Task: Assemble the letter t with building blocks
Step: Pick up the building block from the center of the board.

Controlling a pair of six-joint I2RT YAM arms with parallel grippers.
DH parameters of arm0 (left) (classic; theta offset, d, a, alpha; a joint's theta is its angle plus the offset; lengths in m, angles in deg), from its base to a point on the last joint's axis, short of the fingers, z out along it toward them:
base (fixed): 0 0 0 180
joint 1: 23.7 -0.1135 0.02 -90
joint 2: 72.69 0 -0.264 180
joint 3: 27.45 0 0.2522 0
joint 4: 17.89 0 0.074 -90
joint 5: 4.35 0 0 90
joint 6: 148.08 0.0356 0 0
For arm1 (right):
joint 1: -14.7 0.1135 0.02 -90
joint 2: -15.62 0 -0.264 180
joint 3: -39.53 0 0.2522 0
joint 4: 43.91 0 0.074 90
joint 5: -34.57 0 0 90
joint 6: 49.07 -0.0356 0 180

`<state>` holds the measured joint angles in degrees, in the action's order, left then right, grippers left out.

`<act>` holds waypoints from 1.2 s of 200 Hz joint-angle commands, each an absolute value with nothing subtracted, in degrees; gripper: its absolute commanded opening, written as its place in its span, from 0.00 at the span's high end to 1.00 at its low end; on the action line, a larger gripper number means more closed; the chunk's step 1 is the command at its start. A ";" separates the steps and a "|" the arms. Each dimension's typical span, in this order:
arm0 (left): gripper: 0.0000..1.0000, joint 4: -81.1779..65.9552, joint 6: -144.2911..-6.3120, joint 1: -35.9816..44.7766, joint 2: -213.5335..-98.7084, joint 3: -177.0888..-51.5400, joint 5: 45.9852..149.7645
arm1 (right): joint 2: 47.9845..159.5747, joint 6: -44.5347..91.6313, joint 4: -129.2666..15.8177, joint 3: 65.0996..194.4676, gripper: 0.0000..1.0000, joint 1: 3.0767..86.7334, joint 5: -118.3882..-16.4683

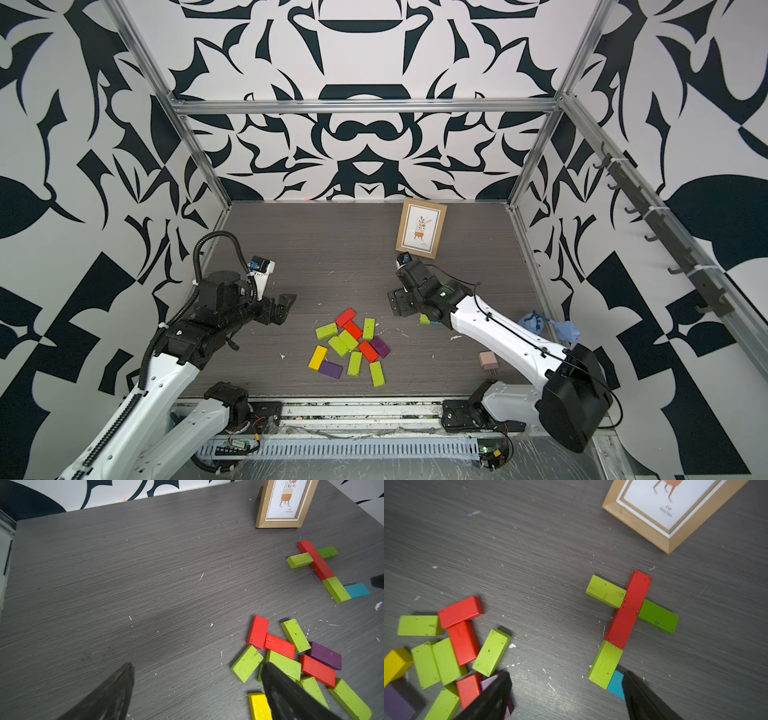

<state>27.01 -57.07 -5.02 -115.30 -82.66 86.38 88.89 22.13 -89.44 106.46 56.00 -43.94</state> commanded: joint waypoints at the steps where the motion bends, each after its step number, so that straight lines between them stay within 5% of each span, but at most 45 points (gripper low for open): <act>1: 0.01 27.76 -57.90 -4.89 -115.14 -82.91 83.48 | 91.88 15.18 -92.37 108.41 0.15 59.36 -37.00; 240: 0.00 27.91 -58.89 -4.90 -114.92 -82.96 82.31 | 117.10 -5.05 -84.04 116.02 0.34 74.66 -35.84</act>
